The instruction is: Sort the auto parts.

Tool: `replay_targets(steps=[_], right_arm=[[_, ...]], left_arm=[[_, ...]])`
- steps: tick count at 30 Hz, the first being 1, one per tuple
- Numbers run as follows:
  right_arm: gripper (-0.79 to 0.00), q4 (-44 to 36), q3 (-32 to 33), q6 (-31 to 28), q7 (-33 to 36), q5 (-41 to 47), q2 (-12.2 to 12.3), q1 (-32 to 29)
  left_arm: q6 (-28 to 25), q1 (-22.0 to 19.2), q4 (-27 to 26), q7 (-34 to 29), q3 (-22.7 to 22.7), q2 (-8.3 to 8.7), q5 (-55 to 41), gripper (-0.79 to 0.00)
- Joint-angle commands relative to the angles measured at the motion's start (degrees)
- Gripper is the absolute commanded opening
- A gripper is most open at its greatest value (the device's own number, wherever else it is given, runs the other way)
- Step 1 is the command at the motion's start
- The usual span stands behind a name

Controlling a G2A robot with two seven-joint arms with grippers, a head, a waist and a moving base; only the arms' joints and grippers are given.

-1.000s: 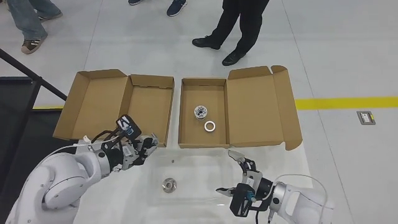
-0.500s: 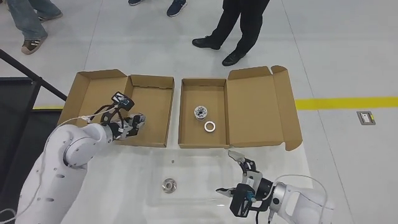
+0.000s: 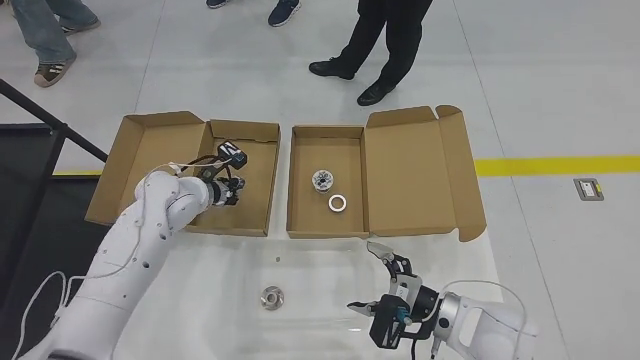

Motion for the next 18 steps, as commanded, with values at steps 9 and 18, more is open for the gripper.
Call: replay_targets(steps=[9, 18], right_arm=[[0.000, 0.0, 0.0, 0.0, 0.0, 0.0, 0.0, 0.0], [0.000, 0.0, 0.0, 0.0, 0.0, 0.0, 0.0, 0.0]], left_arm=[[0.4, -4.6, 10.2, 3.3, 5.2, -3.62, 2.5, -0.754], [-0.3, -6.3, 15.0, 5.1, 5.9, -5.28, 2.9, -0.453]])
